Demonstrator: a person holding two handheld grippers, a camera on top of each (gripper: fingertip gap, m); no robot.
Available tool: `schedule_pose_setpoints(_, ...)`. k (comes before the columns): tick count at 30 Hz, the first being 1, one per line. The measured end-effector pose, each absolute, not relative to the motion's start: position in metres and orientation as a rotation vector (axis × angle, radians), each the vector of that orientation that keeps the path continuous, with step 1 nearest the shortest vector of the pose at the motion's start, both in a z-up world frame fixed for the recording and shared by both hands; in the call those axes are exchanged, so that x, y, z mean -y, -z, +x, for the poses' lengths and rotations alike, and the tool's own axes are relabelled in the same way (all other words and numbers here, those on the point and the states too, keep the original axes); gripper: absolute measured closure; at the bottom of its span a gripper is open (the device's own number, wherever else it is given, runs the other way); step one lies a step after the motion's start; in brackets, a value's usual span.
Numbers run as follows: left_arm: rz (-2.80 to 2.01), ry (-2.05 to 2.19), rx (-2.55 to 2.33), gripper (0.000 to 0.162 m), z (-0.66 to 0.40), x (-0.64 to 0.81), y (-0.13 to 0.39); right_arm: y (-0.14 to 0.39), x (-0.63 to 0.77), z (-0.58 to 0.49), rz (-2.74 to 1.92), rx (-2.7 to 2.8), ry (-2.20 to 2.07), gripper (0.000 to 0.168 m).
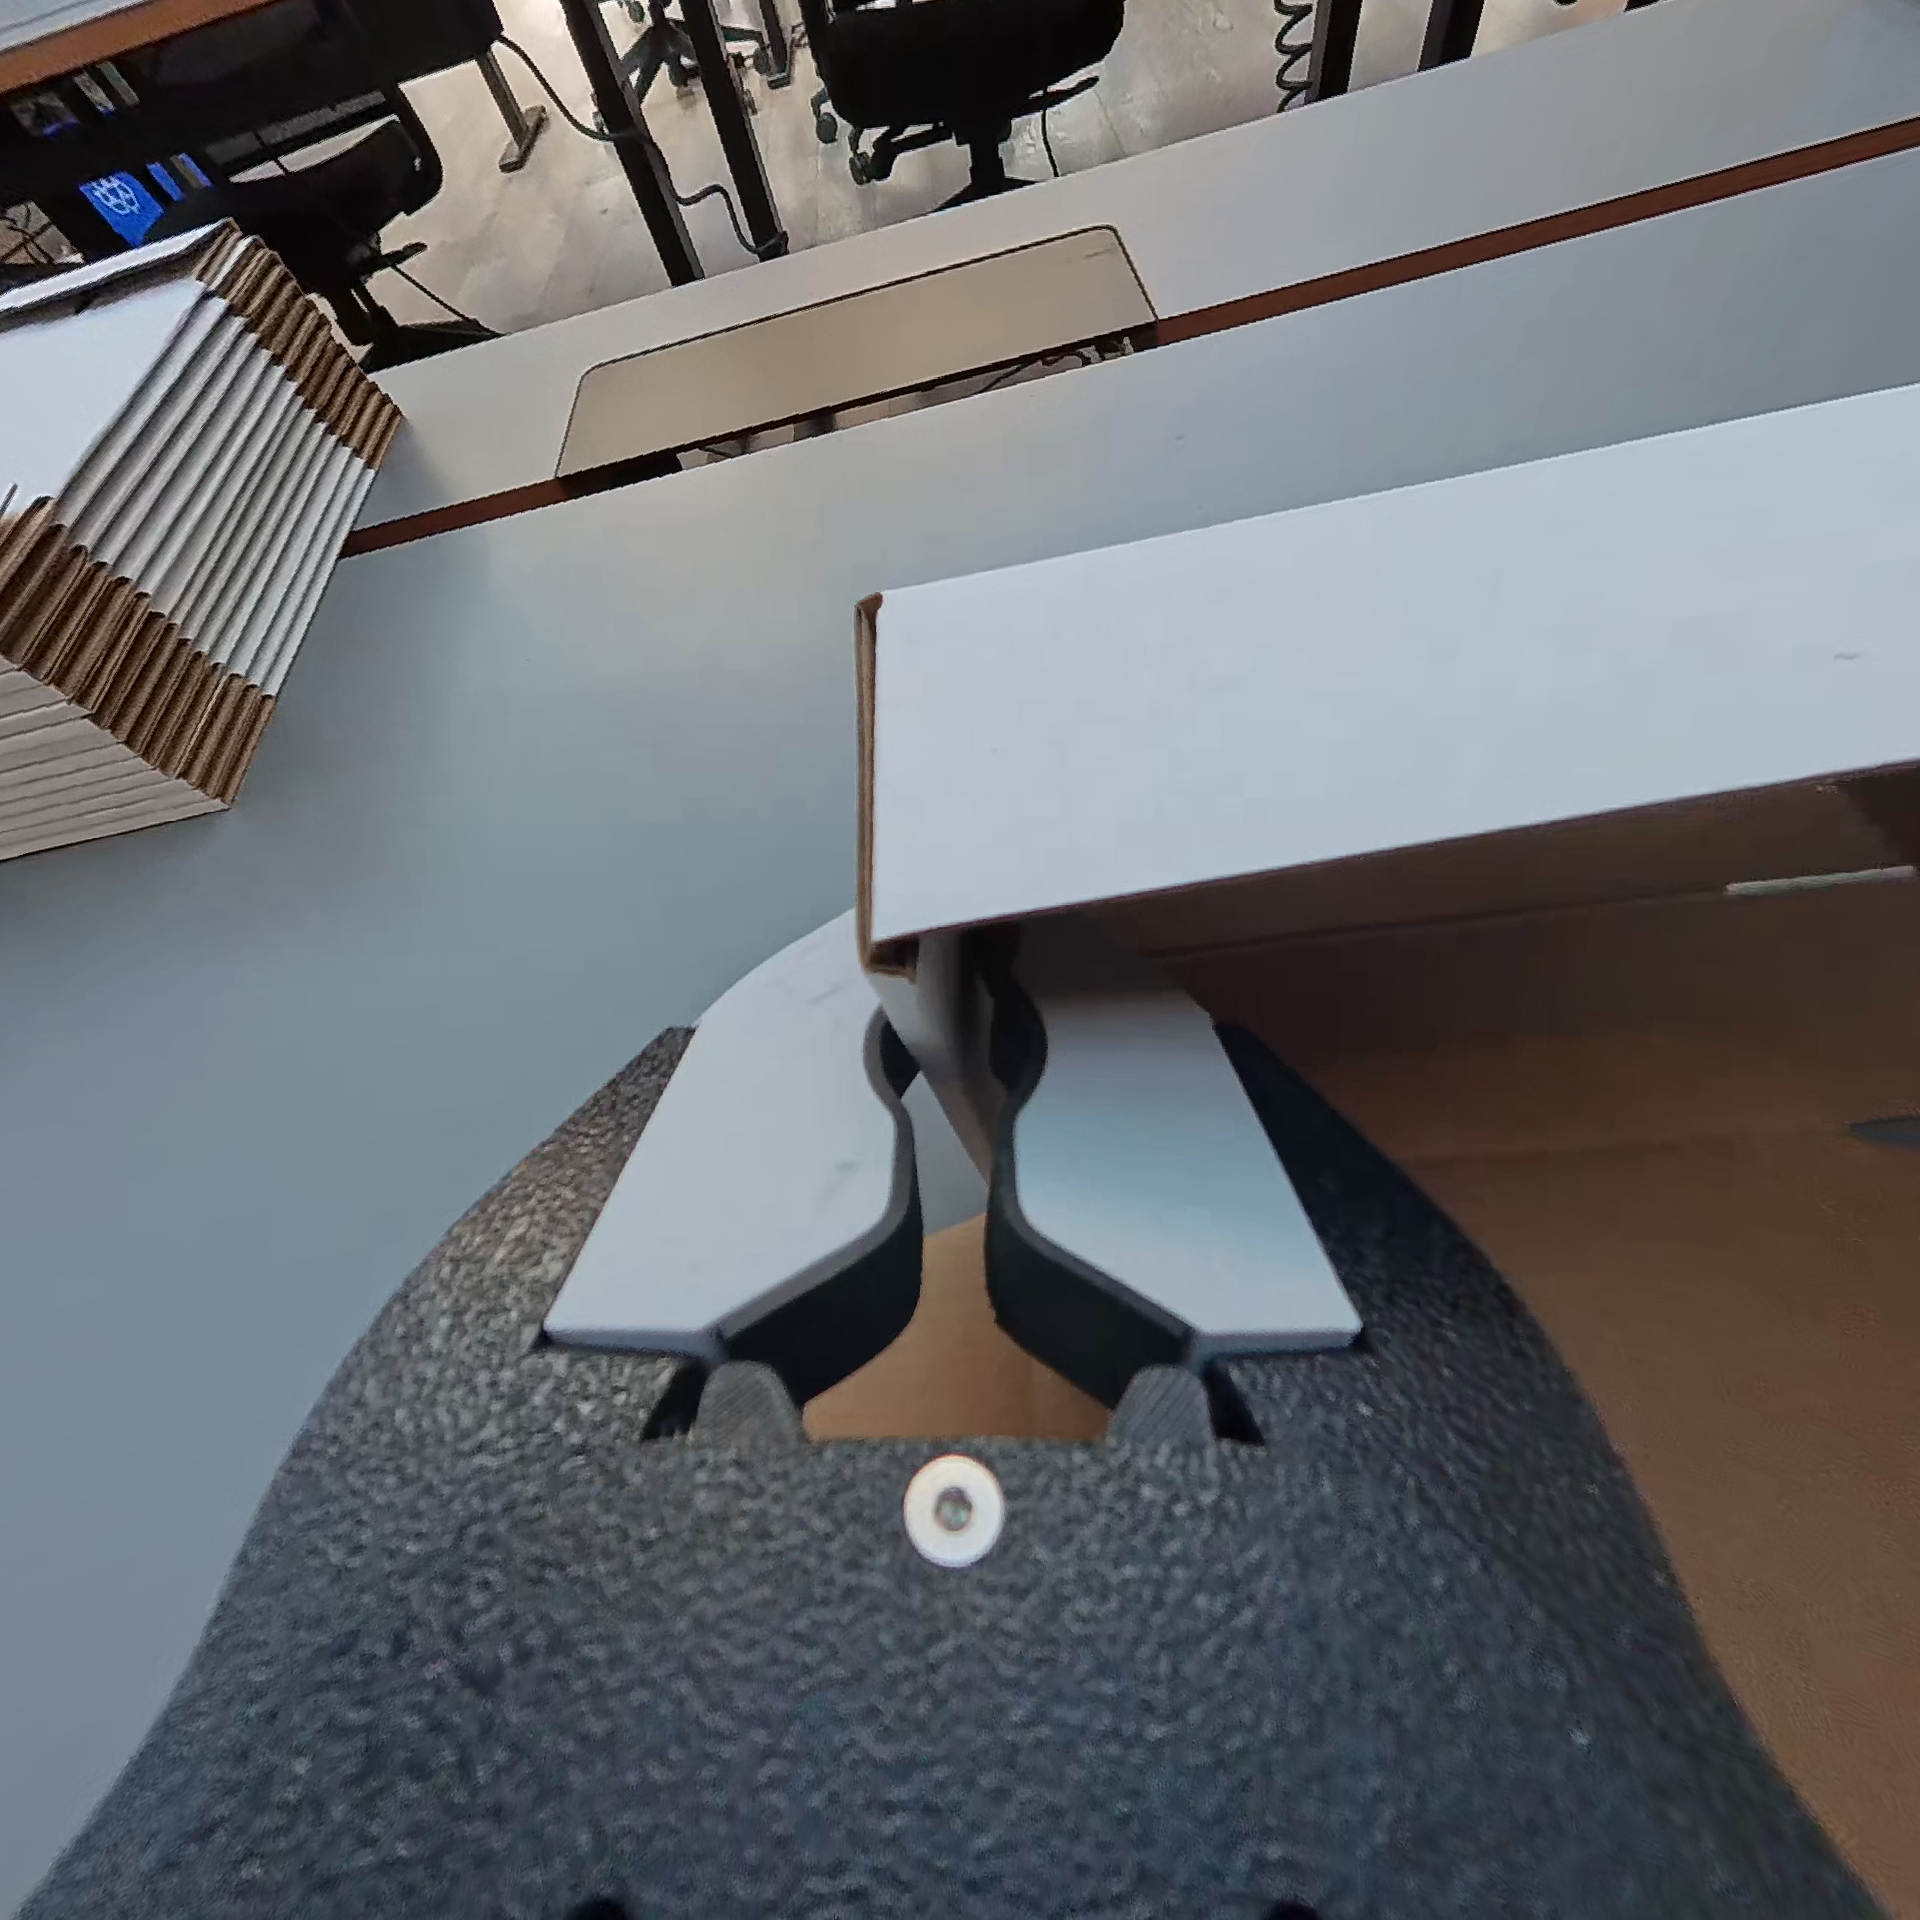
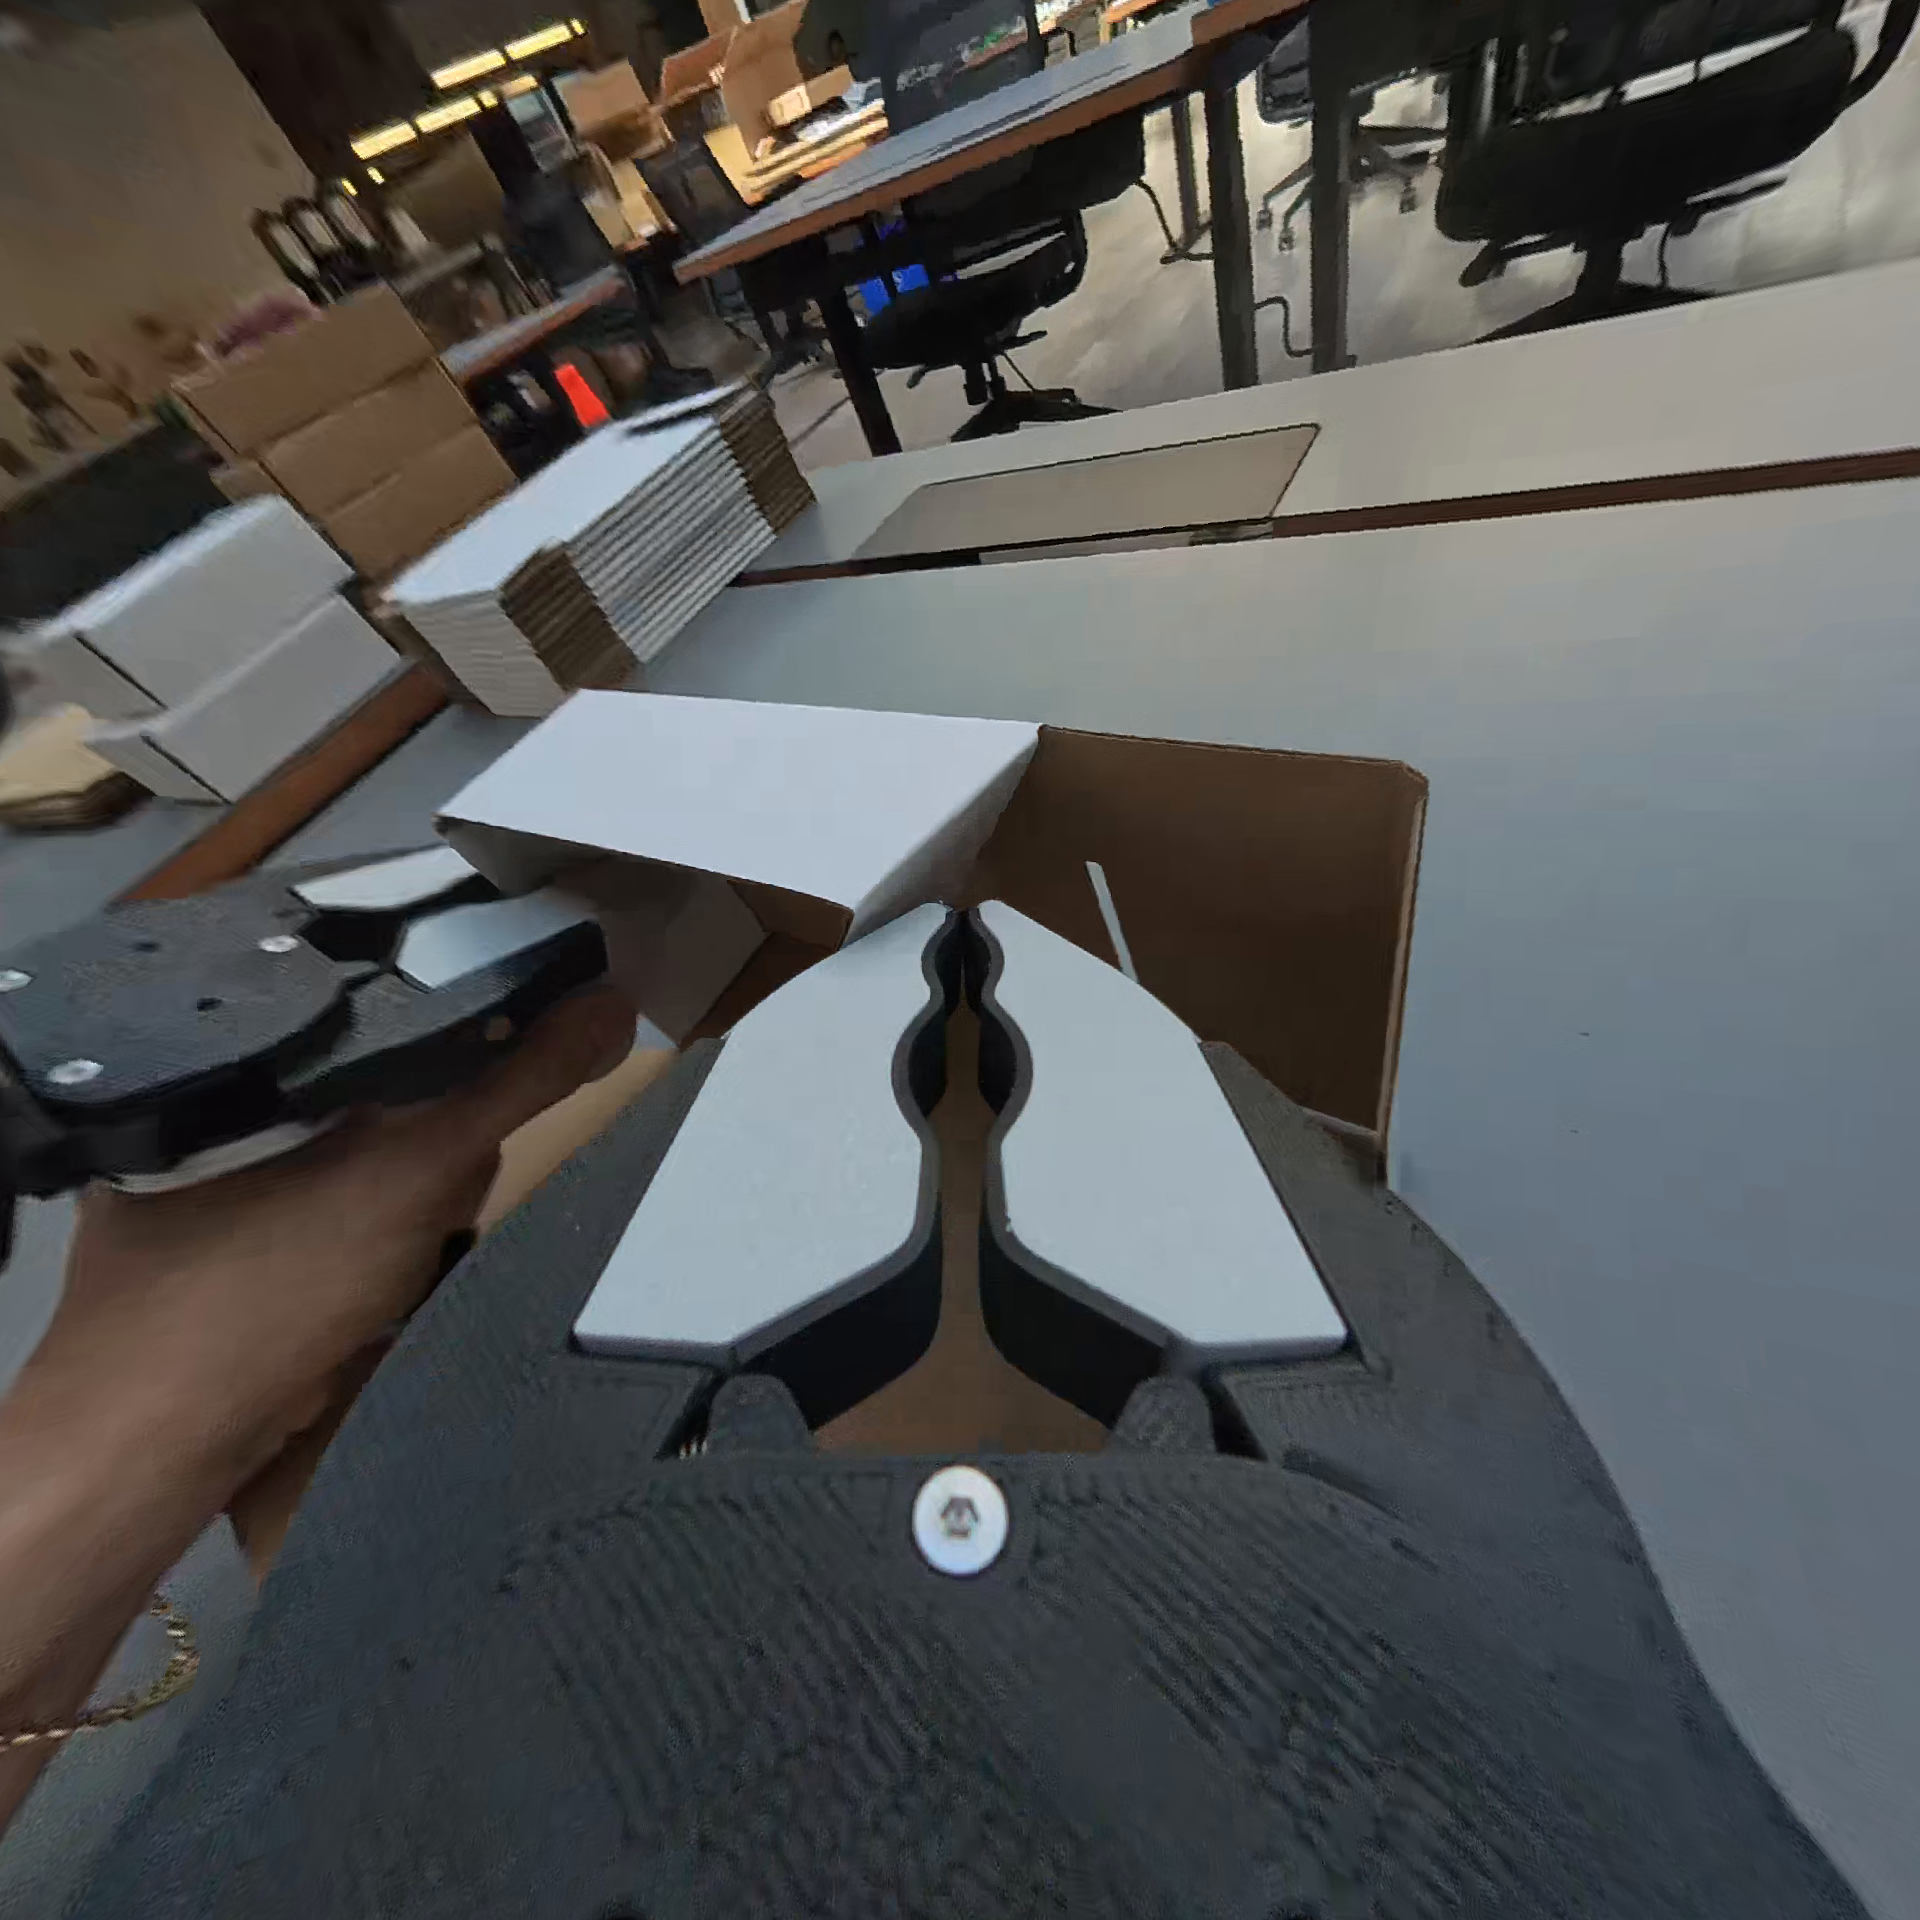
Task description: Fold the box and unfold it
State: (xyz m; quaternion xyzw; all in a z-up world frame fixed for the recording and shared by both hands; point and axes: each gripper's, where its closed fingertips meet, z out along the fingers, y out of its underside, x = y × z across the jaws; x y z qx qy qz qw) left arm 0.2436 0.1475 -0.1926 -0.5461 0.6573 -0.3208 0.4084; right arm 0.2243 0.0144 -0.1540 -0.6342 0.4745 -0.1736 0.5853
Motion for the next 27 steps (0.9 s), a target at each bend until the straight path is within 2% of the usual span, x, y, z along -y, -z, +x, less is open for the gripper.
schedule_pose_setpoints(5,-1.305,0.741,-1.675,0.154,0.242,-0.147,0.193,0.14,-0.028,0.223,-1.069,-1.154,-0.156,0.168)
schedule_pose_setpoints(15,-1.285,0.711,-1.67,0.152,0.241,-0.149,0.193,0.121,-0.035,0.224,-0.982,-1.112,-0.205,0.168)
schedule_pose_setpoints(18,-1.325,0.771,-1.676,0.153,0.241,-0.149,0.194,0.129,-0.034,0.222,-1.093,-1.105,-0.115,0.168)
schedule_pose_setpoints(27,-1.517,0.983,-1.509,0.157,0.24,-0.161,0.18,0.165,0.037,0.207,-1.559,-1.132,0.533,0.168)
